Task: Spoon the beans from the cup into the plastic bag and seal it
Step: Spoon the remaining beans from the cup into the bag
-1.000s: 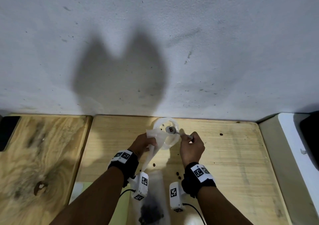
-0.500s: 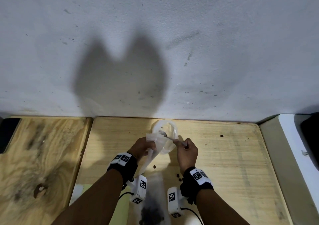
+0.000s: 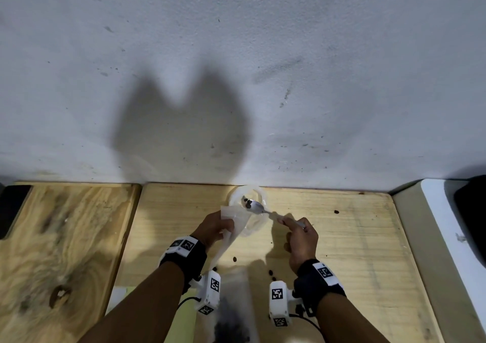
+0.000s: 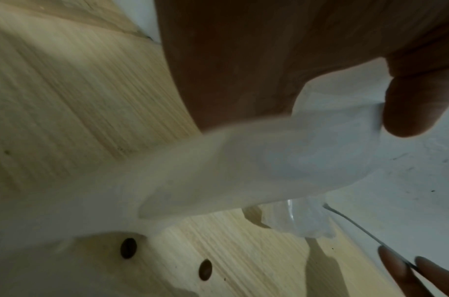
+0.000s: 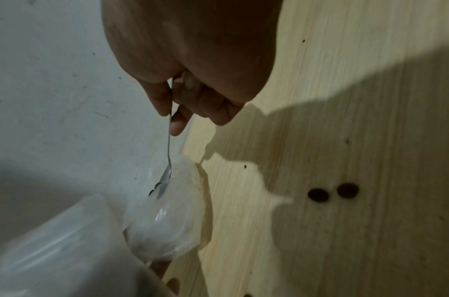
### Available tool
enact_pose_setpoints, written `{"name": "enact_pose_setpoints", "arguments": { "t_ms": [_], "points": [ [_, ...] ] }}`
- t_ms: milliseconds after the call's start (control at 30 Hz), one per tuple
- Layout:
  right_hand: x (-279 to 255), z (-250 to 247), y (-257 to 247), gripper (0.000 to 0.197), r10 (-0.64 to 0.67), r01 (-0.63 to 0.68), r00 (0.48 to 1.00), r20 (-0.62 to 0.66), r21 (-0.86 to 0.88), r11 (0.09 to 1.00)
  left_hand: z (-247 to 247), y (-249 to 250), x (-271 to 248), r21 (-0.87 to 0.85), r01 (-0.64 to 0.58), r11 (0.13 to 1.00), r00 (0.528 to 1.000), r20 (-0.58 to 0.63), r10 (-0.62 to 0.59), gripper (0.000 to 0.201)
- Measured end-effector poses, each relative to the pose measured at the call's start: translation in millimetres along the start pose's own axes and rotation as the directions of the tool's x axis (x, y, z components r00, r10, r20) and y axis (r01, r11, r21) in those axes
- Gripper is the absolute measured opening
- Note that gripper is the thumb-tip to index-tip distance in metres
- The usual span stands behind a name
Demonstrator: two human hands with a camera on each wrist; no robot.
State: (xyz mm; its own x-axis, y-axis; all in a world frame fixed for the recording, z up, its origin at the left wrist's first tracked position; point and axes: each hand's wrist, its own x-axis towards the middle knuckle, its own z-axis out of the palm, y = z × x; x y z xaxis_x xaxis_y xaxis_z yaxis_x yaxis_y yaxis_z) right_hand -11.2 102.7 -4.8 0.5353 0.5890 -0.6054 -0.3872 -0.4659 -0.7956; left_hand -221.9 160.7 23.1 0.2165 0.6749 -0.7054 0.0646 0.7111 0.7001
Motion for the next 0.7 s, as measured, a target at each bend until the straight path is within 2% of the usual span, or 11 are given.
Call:
{"name": "enact_pose_setpoints", "arguments": {
  "t_ms": [233,333,433,533,600,700],
  "points": [
    [-4.1,-19.2,-25.2,0.048,-0.115,0.114,0.992,0.047,0.019,0.993,4.7,4.9,-7.7,0.052,-0.098,0.994,0.995,0.013,0.097,0.073],
    [-9.2,-21.2,-39.5,0.04,-0.221,0.223,0.969,0.108,-0.008,0.975,6.7,6.4,-12.0,0.121,-0.138,0.983,0.99,0.036,0.134,0.067],
    [-17.1,-16.7,-54.7,0.026,-0.362,0.381,0.907,0.217,-0.052,0.923,8.6,5.6,-11.3,0.199,-0.136,0.971,0.991,0.03,0.133,0.055],
    [-28.4,-7.6,-69.9,0.027,-0.471,0.553,0.804,0.363,-0.163,0.817,10.5,4.0,-10.2,0.253,-0.128,0.959,0.992,0.017,0.128,0.066],
    [-36.5,-1.1,-77.8,0.026,-0.496,0.639,0.735,0.462,-0.226,0.736,11.3,3.1,-10.6,0.285,-0.128,0.95,0.991,0.013,0.13,0.071],
    [-39.7,3.1,-86.6,0.027,-0.485,0.656,0.713,0.506,-0.239,0.715,11.5,2.0,-12.8,0.313,-0.12,0.942,0.992,0.015,0.122,0.067]
  ]
}}
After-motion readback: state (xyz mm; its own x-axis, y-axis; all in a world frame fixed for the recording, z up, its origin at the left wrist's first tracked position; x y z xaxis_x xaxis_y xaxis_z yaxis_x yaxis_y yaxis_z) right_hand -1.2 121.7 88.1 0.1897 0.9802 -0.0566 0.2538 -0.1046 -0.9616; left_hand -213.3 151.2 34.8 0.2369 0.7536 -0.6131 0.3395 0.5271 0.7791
